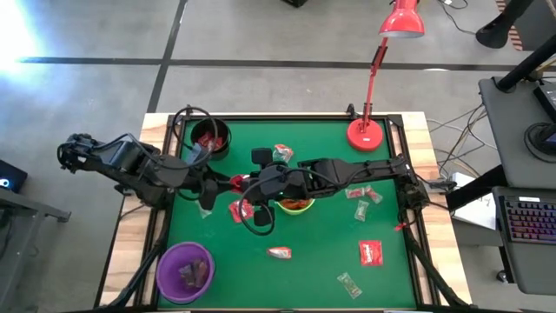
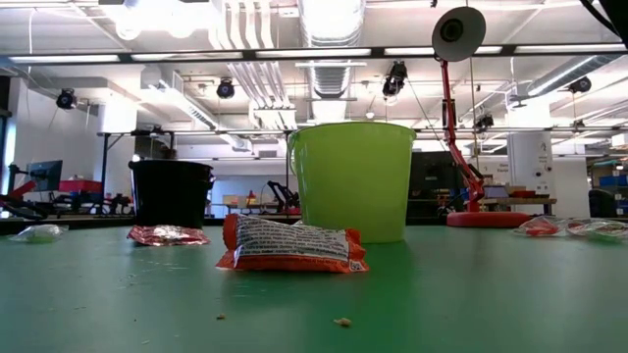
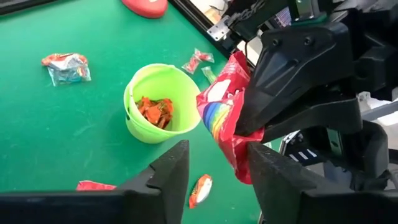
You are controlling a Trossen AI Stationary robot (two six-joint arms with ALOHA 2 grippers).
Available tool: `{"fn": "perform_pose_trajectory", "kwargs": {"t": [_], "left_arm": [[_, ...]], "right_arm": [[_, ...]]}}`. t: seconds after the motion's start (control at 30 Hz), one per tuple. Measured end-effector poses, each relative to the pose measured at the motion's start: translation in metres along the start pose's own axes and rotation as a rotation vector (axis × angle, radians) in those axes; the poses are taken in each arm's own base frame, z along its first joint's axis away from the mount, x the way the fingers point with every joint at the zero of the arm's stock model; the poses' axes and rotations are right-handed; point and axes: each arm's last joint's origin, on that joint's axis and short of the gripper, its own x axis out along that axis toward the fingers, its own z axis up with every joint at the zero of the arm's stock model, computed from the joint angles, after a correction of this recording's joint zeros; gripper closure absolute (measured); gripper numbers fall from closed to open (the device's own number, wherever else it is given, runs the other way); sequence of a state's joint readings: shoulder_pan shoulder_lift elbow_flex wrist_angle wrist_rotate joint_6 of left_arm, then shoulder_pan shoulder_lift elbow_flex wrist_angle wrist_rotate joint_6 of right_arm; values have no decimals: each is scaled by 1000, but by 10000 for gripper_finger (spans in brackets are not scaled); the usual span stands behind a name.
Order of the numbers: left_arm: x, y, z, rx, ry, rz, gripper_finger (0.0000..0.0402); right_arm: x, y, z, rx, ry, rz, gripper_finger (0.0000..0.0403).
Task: Sort candy
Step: Put the red candy into the black bucket
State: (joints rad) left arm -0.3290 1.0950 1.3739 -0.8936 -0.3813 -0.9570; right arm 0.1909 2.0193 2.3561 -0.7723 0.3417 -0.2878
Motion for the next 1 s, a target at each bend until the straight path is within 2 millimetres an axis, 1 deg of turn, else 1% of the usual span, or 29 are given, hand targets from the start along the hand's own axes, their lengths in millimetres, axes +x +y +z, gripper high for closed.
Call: {"fn": "perform_pose_trajectory", "kwargs": {"t": [0.17, 0.4, 0.63, 0.83, 1.0], "left_arm": [[0, 0, 0, 10, 0, -5, 295], [0, -1, 1, 59, -4, -14, 335], [0, -2, 2, 115, -7, -35, 395], [0, -3, 2, 138, 1, -45, 400], [0, -3, 1, 149, 18, -57, 401]], "right_arm": [[0, 0, 0, 0, -1, 0, 394], [0, 0, 2, 6, -16, -4, 394], [0, 0, 2, 36, -23, -4, 393], [0, 0, 3, 76, -28, 1, 387], [1, -2, 2, 153, -39, 50, 352]]}}
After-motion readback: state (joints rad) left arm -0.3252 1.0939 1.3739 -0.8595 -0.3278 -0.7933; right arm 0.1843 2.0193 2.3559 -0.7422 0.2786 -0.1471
